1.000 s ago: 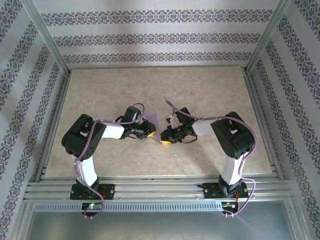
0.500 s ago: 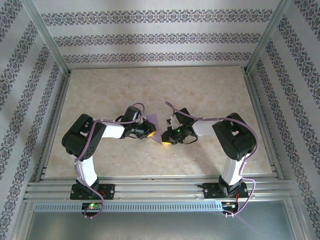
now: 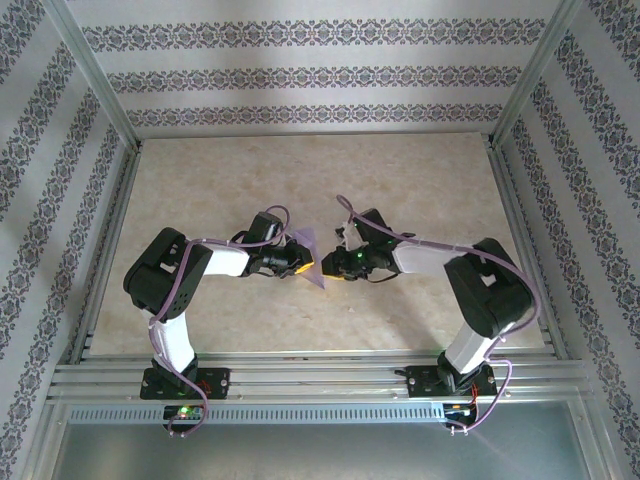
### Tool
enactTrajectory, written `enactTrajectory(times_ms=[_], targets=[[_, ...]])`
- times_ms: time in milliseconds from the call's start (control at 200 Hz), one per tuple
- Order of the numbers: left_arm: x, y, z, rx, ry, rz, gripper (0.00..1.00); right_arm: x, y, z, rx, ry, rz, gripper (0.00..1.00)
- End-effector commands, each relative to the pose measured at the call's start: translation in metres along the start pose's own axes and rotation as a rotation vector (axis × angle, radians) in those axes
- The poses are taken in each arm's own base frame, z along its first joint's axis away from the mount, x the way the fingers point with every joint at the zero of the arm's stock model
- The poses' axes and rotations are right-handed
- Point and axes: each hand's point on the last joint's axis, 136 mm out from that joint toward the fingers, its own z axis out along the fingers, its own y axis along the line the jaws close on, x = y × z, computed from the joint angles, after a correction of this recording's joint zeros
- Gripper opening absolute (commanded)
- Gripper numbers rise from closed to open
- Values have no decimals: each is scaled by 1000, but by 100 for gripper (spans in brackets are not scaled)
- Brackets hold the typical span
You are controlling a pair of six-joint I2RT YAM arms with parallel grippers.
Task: Fold a paper plane with a square sheet of paper (pick it up from the middle)
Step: Fourth fold the wing at the center of the table.
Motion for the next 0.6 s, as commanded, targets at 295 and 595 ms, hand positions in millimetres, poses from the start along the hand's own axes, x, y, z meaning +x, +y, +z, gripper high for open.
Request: enactTrajectory(times_ms=[295,595], targets=[[10,27,5,-106,23,-31,19,-3,10,27,-37,32,-21,9],[8,21,4,-94,19,-25,19,7,-16,43,27,71,16,8]])
